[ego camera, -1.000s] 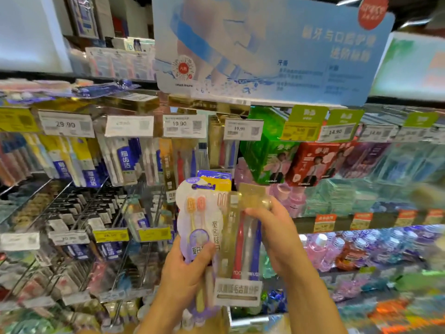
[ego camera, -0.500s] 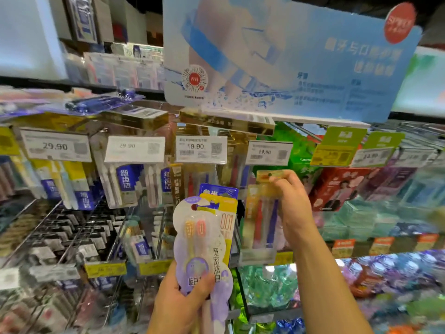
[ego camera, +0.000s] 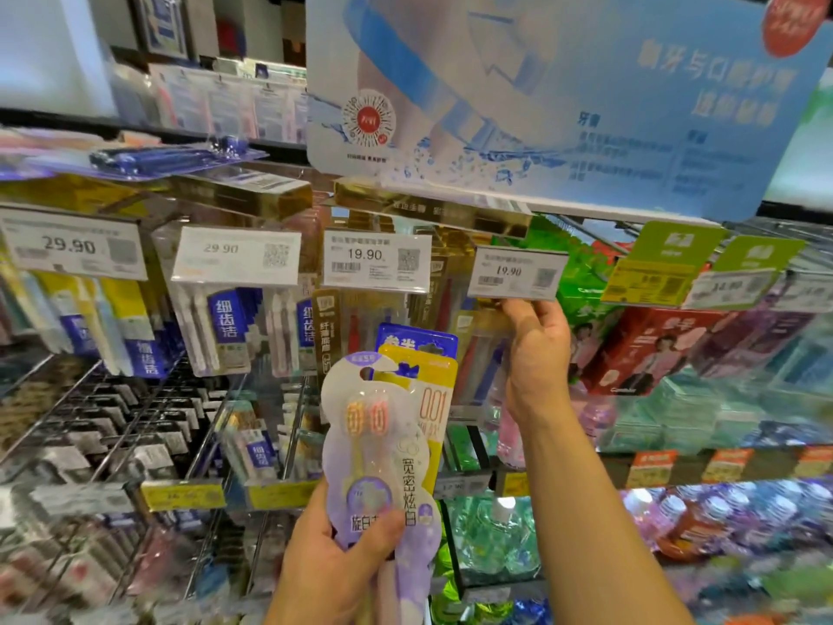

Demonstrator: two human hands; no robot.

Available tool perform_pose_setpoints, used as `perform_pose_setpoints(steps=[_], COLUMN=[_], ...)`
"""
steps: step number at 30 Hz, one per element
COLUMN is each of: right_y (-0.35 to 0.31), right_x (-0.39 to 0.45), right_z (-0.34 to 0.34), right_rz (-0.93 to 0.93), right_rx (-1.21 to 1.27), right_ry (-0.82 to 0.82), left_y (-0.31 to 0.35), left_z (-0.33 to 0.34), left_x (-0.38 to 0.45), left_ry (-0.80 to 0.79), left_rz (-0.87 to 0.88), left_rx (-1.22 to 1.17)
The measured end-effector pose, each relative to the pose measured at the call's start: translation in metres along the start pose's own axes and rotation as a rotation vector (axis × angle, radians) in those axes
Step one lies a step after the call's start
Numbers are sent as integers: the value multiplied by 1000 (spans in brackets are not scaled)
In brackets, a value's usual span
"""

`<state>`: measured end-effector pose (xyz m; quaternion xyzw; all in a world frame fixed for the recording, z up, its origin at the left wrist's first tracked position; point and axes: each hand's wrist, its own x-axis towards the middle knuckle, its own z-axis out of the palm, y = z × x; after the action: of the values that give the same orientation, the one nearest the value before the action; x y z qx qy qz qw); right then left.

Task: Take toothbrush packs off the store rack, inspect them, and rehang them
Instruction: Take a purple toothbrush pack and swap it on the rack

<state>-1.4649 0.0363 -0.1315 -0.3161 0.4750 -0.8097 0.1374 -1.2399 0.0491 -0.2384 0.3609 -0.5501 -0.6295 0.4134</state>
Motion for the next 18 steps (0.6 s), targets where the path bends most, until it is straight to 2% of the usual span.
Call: perform_pose_setpoints(steps=[4, 18], right_y=[-3, -1], right_x=[5, 7], right_z=[3, -3], right_rz=[-23, -89], right_rx=[-2, 74], right_ry=[-45, -139], left_y=[1, 6], left_z=[12, 33], left_x=[-2, -14], left_ry=[58, 56], left_rz=[21, 34], left_rx=[-26, -47])
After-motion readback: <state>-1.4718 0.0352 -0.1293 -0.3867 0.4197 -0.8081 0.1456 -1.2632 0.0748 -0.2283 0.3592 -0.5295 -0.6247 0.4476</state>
